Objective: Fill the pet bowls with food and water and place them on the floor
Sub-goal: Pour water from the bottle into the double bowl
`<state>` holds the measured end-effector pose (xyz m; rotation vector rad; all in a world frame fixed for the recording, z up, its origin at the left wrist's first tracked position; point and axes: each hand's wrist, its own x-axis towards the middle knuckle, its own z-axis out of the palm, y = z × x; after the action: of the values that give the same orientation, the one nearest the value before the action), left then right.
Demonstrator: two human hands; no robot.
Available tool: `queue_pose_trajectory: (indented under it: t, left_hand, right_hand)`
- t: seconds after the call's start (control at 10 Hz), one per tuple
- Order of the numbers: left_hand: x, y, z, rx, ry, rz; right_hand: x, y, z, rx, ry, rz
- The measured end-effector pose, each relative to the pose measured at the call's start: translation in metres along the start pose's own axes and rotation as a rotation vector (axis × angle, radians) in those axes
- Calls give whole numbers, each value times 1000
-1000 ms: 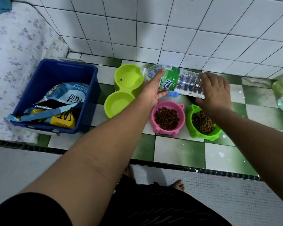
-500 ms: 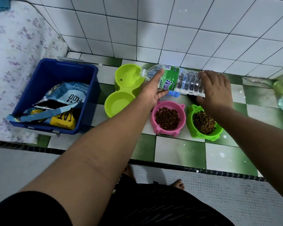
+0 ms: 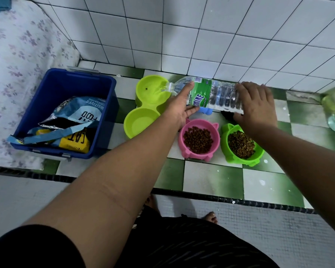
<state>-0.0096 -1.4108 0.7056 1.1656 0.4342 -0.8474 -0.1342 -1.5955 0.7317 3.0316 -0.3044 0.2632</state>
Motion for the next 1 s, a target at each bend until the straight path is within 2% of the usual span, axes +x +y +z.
queue_pose_trajectory:
  t: [0.6,1.0]
  left_hand:
    - [-10,5,-1,-22,-25,-7]
    - [-16,20,-10,34,-22,36]
  right_hand:
    - [-6,-4,-7,-31,15,5]
    - [-13,-30,-5,-16,29,136]
